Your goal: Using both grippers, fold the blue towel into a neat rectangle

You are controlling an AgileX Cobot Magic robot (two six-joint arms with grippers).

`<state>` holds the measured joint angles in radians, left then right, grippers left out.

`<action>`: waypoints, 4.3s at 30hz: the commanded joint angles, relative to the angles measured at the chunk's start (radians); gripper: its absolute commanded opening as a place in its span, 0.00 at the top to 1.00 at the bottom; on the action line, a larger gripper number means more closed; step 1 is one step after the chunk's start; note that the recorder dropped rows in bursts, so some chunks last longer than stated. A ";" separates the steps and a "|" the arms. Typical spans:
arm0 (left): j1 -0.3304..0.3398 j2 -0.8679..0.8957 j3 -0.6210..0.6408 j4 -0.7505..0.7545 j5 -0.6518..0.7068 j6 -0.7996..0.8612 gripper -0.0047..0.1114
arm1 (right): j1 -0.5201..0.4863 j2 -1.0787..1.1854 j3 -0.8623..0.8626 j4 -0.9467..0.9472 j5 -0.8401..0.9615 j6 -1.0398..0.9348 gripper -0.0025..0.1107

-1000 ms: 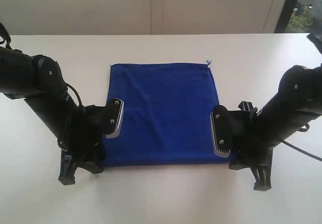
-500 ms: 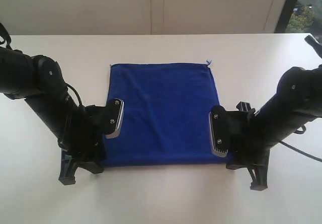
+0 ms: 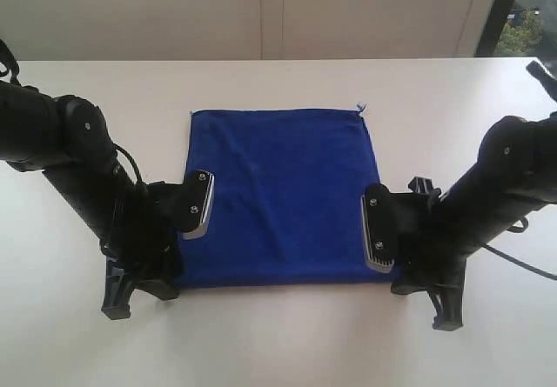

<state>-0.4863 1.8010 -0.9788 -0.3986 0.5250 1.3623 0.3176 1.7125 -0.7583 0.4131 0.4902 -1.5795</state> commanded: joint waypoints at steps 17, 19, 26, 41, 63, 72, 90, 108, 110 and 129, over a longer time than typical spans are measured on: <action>-0.004 0.010 0.006 0.025 0.104 0.001 0.96 | 0.001 -0.005 0.004 0.001 0.044 -0.012 0.98; -0.004 -0.017 0.006 0.053 0.133 0.001 0.96 | 0.001 -0.053 0.004 0.001 0.079 -0.012 0.98; -0.004 -0.145 0.006 0.070 0.303 -0.001 0.96 | 0.001 -0.170 0.004 0.039 0.224 0.042 0.98; -0.004 -0.208 -0.021 0.174 0.115 -0.369 0.96 | 0.001 -0.245 -0.010 0.041 0.041 0.147 0.98; 0.000 -0.202 -0.175 0.311 -0.095 -0.512 0.96 | 0.001 -0.127 -0.203 0.041 -0.162 0.152 0.98; 0.065 -0.169 -0.208 0.311 -0.122 -0.507 0.96 | 0.001 -0.049 -0.293 0.039 -0.183 0.152 0.98; 0.065 -0.092 -0.225 0.311 -0.276 -0.469 0.96 | 0.001 0.064 -0.411 0.039 -0.294 0.152 0.98; 0.115 -0.048 -0.290 0.340 -0.273 -0.471 0.96 | 0.001 0.130 -0.467 0.039 -0.325 0.152 0.98; 0.115 -0.039 -0.290 0.340 -0.292 -0.469 0.96 | 0.001 0.130 -0.467 0.039 -0.325 0.152 0.98; 0.115 0.050 -0.290 0.340 -0.426 -0.469 0.96 | 0.001 0.231 -0.467 0.039 -0.439 0.148 0.98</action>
<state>-0.3733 1.8304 -1.2656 -0.0551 0.1062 0.8942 0.3193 1.9374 -1.2228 0.4516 0.0721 -1.4336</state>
